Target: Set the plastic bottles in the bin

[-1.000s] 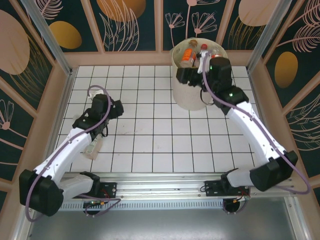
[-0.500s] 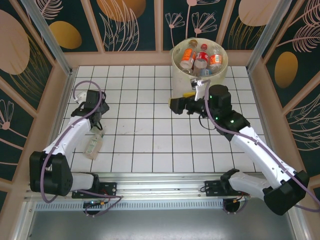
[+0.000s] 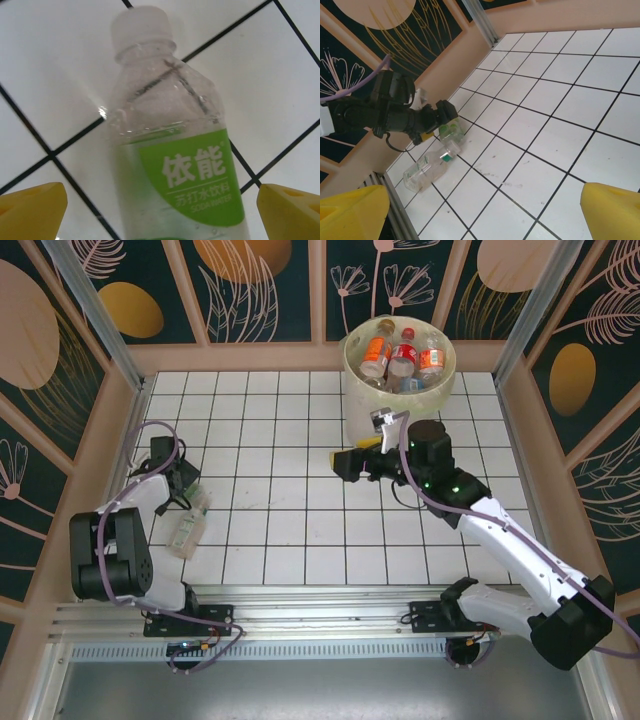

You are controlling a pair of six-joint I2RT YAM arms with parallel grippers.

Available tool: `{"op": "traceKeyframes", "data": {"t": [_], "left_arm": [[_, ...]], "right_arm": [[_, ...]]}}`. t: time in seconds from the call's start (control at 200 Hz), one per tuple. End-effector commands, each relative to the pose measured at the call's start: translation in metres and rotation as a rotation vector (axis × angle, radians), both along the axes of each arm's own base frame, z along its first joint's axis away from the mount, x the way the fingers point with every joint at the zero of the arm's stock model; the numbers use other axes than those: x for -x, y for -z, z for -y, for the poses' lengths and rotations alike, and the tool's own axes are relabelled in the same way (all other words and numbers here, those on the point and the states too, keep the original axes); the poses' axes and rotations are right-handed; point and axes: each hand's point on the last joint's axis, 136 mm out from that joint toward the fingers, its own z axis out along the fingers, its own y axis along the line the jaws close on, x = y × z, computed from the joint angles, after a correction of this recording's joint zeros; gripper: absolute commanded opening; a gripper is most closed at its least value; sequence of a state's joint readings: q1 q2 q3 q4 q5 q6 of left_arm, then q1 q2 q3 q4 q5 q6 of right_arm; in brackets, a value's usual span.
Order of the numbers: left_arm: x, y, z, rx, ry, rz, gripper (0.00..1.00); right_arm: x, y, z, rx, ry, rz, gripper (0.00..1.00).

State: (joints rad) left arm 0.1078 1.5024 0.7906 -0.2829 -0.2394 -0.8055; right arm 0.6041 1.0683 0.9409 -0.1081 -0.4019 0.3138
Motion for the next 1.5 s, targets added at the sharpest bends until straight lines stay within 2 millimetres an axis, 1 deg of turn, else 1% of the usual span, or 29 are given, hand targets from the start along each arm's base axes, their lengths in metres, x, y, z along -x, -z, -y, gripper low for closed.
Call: {"op": "traceKeyframes", "data": {"t": [0.0,0.105,0.215,0.325,0.41,0.55,0.631,0.781,0.881,0.931,0.991,1.076,1.101,1.191,1.241,1.291,1.331,1.371,1.431,1.496], "left_arm": [[-0.011,0.005,0.002,0.042,0.011,0.027,0.96],[-0.012,0.013,-0.001,0.051,0.008,0.011,0.93],[-0.015,0.016,-0.004,0.050,0.006,0.008,0.88],[-0.017,0.018,-0.002,0.059,0.011,0.004,0.83],[-0.016,0.020,0.001,0.074,0.019,0.008,0.82],[-0.015,0.018,0.008,0.106,0.042,0.039,0.70],[-0.013,0.017,0.011,0.115,0.054,0.047,0.60],[-0.012,0.018,0.015,0.127,0.076,0.044,0.59],[-0.017,0.011,0.020,0.144,0.104,0.071,0.60],[-0.022,0.003,0.024,0.152,0.135,0.100,0.60],[-0.029,-0.012,0.030,0.165,0.176,0.153,0.59],[-0.043,-0.042,0.047,0.186,0.280,0.248,0.59],[-0.048,-0.052,0.054,0.193,0.320,0.274,0.58],[-0.063,-0.091,0.090,0.207,0.493,0.369,0.59],[-0.069,-0.116,0.118,0.224,0.620,0.434,0.60],[-0.071,-0.138,0.141,0.249,0.715,0.493,0.61],[-0.069,-0.156,0.164,0.276,0.817,0.550,0.61],[-0.066,-0.171,0.183,0.300,0.897,0.600,0.61],[-0.055,-0.194,0.210,0.319,1.025,0.670,0.60],[-0.041,-0.212,0.237,0.344,1.147,0.738,0.60]], "right_arm": [[0.005,-0.007,-0.002,-0.028,-0.010,0.023,0.99],[0.005,-0.005,-0.002,-0.025,-0.006,0.019,0.99],[0.004,-0.005,-0.001,-0.023,0.000,0.019,0.99],[0.003,-0.003,-0.001,-0.019,0.005,0.016,0.99],[0.002,-0.001,-0.001,-0.016,0.009,0.009,0.99],[0.001,0.000,-0.002,-0.014,0.009,0.005,0.99],[0.001,0.001,-0.003,-0.016,0.011,0.003,0.99],[0.000,-0.001,-0.003,-0.020,0.012,0.005,0.99],[0.000,0.001,-0.002,-0.017,0.019,0.002,0.99],[-0.002,0.004,-0.001,-0.015,0.030,-0.004,0.99],[-0.006,0.009,0.001,-0.015,0.061,-0.021,0.98],[-0.012,0.013,0.002,-0.025,0.102,-0.056,0.98],[-0.015,0.014,0.003,-0.032,0.118,-0.072,0.97],[-0.020,0.014,0.002,-0.069,0.145,-0.126,0.97],[-0.020,0.012,0.000,-0.099,0.145,-0.151,0.97],[-0.021,0.008,-0.002,-0.127,0.140,-0.172,0.97],[-0.020,0.005,-0.004,-0.148,0.134,-0.185,0.97],[-0.020,0.001,-0.005,-0.169,0.128,-0.196,0.97],[-0.019,-0.006,-0.005,-0.207,0.114,-0.216,0.97],[-0.019,-0.015,-0.003,-0.251,0.100,-0.230,0.97]]}}
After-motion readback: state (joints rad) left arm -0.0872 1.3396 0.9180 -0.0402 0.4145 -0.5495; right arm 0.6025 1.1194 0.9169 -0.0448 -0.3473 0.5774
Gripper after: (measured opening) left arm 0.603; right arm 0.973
